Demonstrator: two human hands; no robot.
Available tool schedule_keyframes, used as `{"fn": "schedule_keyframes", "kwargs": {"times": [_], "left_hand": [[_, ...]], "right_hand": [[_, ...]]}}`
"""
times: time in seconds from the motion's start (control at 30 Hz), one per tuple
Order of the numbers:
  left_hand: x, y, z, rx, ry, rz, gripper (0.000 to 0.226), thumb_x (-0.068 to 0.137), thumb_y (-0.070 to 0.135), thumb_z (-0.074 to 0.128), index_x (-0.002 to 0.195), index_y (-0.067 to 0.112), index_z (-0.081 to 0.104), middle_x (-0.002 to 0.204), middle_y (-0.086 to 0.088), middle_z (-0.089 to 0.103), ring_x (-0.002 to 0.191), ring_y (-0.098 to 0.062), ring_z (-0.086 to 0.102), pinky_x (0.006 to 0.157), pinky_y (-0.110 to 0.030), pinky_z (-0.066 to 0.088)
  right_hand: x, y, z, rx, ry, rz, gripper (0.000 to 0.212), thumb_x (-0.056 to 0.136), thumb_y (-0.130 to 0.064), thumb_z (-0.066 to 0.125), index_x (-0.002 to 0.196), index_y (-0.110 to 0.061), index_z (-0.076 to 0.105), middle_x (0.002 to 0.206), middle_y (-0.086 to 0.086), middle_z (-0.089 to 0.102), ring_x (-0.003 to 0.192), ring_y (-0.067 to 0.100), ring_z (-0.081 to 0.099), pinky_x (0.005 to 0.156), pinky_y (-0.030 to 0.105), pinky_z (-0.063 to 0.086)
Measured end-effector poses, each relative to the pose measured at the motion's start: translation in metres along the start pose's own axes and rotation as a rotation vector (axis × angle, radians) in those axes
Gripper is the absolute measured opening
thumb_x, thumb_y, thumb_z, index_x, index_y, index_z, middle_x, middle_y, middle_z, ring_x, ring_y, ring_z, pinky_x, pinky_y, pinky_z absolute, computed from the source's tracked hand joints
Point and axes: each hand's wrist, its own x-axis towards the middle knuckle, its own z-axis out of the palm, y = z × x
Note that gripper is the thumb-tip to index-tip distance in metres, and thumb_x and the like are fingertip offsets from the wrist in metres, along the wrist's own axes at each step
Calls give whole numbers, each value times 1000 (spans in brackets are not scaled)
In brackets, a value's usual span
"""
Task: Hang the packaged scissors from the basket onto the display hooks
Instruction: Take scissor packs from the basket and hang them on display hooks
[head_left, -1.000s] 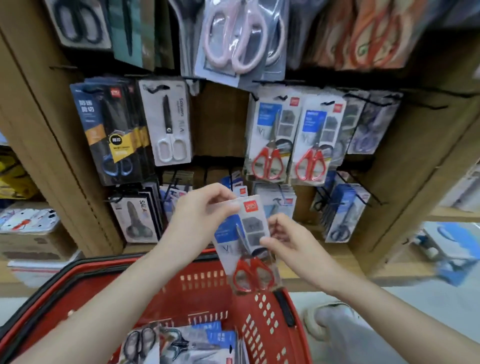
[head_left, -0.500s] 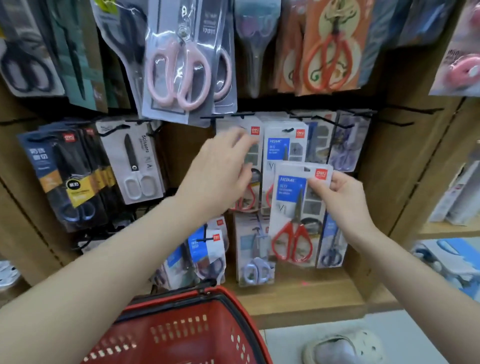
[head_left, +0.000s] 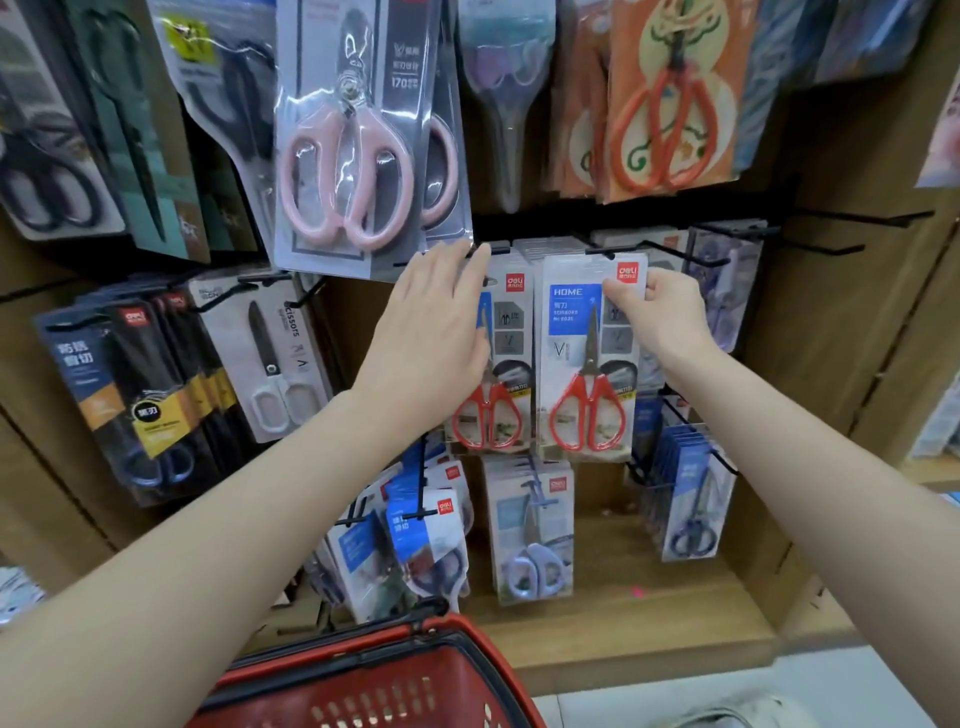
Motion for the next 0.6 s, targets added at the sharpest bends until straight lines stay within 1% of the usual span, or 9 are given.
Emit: {"fn": "schedule_keyframes", "kwargs": {"times": [0.07,0.17,0.23,0.33,0.4,0.47,0.5,0.57,0.6], "left_hand": [[0,0,0,10,1,-1,64,81,8,61,139,-4,37,137,-23,44,128,-36,41,111,-43,27],[-1,0,1,29,-9,-2,65,84,11,59,142,-3,34,141,-22,41,132,-35,37,113,-42,23],[-1,-1,1,30,-21,-3,66,85,12,59,143,-2,32,143,-21,39,134,-34,35,115,-43,22],[-1,-1,-1,12,-50,-8,66,87,14,57,146,1,29,145,-18,36,137,-31,31,117,-43,21],[-1,-2,-3,12,-65,-10,66,90,17,55,147,3,26,148,-16,34,138,-29,28,117,-39,17],[-1,-2,-5,13,-75,-8,66,91,20,53,148,5,23,150,-14,31,140,-26,25,117,-36,14],[-1,-2,-5,10,-78,-8,66,92,20,52,149,5,21,151,-13,29,141,-25,23,117,-35,12],[-2,-1,-6,-6,-77,-22,65,93,21,51,149,6,22,152,-12,27,142,-25,21,117,-35,12],[-4,0,-7,-16,-73,-30,64,92,21,51,148,5,24,151,-13,28,142,-25,22,117,-35,14]], "right_hand": [[0,3,2,-31,-27,-9,32,92,-24,59,83,6,63,76,8,63,66,14,53,59,27,41],[2,5,2,-98,-21,-5,26,94,-24,57,73,-8,57,67,-1,55,59,9,47,47,12,34],[8,8,2,-77,-17,29,23,94,-23,57,86,-4,65,76,2,61,66,11,52,49,13,37],[15,11,7,-88,-2,66,25,93,-26,60,97,-2,63,92,6,65,69,10,55,50,14,37],[18,13,12,-98,68,84,35,89,-31,65,108,-3,58,103,7,65,83,15,59,59,19,41],[15,12,13,-99,135,83,41,87,-32,68,113,-5,50,107,6,61,90,17,57,69,24,42],[13,11,12,-113,153,67,42,86,-30,68,113,-5,48,107,6,59,89,16,55,69,21,41],[8,9,9,-176,163,2,40,87,-25,68,114,-4,46,106,6,54,89,13,50,63,10,35],[4,9,8,-223,157,-39,39,87,-22,67,114,-3,46,108,6,51,90,13,48,64,8,35]]}}
